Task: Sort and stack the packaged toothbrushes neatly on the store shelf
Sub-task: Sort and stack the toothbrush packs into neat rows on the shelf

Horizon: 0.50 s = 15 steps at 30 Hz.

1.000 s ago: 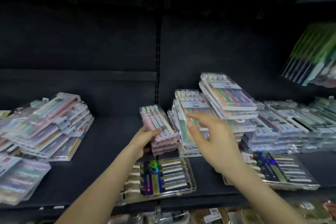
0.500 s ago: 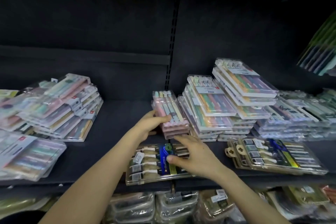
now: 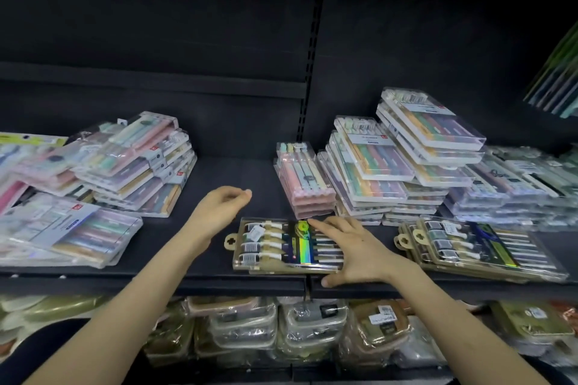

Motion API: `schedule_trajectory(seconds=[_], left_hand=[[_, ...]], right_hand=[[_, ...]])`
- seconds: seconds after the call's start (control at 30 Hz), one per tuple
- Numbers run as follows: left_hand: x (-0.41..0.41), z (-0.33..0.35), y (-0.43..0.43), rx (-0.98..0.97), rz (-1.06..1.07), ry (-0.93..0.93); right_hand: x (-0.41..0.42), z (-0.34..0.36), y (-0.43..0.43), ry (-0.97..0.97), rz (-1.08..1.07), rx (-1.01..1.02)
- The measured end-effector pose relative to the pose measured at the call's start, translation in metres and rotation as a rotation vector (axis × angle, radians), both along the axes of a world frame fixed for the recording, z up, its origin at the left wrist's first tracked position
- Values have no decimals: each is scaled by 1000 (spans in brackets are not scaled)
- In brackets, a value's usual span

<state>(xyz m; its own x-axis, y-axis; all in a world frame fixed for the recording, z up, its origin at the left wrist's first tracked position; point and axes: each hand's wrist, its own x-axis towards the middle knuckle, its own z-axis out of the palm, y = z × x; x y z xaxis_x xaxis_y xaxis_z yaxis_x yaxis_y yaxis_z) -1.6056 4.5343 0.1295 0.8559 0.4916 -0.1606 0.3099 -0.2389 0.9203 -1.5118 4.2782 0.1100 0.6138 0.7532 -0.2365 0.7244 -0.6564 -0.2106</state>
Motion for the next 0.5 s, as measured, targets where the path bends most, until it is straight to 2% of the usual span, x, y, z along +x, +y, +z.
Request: schedule_trajectory(seconds=[0.17, 0.23, 0.3, 0.4, 0.5], left_hand=[[-44, -17, -6, 352, 106, 45], [-62, -23, -10, 366, 140, 48], [-73, -29, -14, 286, 141, 63], [-79, -34, -18, 59, 106, 32], [-71, -35, -12, -75, 71, -71]], right_hand=[[-23, -10, 13, -83, -201, 101], [-44, -14, 28, -134, -271, 114], [-66, -16, 49, -130, -322, 91], [-79, -9, 77, 140, -356, 160], [-77, 1, 86, 458, -240, 447]])
